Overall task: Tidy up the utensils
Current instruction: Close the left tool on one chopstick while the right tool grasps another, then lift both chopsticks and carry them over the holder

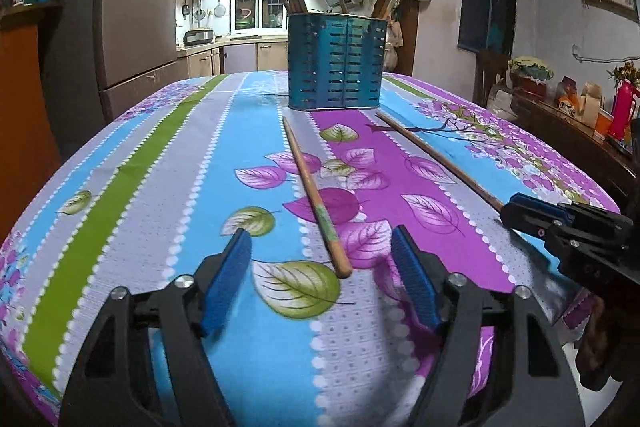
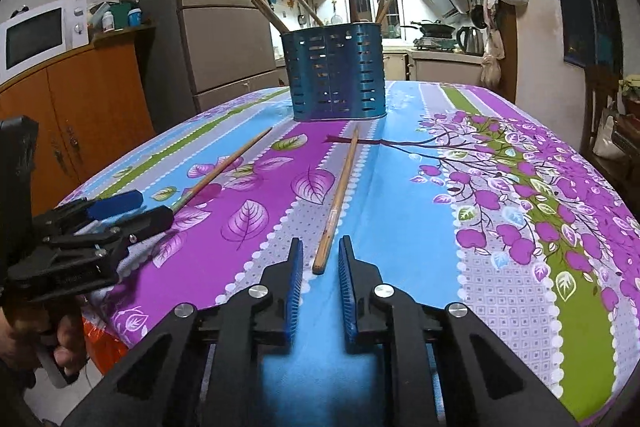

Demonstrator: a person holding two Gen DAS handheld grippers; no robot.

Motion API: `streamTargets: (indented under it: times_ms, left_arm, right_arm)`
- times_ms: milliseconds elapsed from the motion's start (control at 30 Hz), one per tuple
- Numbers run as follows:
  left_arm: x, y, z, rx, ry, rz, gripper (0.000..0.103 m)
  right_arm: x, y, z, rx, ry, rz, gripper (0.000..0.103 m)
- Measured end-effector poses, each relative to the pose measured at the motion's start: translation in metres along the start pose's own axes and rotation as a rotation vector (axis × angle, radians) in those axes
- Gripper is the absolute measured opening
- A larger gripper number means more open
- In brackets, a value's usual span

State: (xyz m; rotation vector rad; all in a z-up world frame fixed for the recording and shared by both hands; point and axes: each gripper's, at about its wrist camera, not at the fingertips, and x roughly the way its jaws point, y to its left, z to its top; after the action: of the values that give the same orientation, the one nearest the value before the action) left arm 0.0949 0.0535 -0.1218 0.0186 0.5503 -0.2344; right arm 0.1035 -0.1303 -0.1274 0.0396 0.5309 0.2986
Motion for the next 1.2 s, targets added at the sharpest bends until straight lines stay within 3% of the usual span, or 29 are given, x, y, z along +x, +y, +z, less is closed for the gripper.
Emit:
streamTargets:
  times_ms: [67,300,367,1000,1200]
  left_arm:
    - [0.001,-0.001,-0.003,-0.008,-0.013,-0.004,0.06]
    - [-0.001,-0.007,-0.01,-0.012,-0.059,0.013,0.025]
    - [-0.002,-0.01,-0.012,-0.006,-0.071,0.024,0.02]
    - [-0.004,-0.022,-0.02,0.013,-0.142,0.073,0.016]
    - [-0.006,-0.023,-0.02,0.011,-0.14,0.076,0.009]
  right_arm:
    - [0.0,0.001,-0.002,-0.003,-0.01,-0.01,0.018]
    - [0.001,0.0,-0.004,0.002,-0.04,-0.025,0.012]
    - [0.002,0.0,-0.004,0.004,-0.046,-0.026,0.011]
    - [0.002,0.005,-0.009,-0.017,-0.078,-0.054,0.012]
    - [0.002,0.002,-0.01,0.017,-0.101,-0.055,0.008]
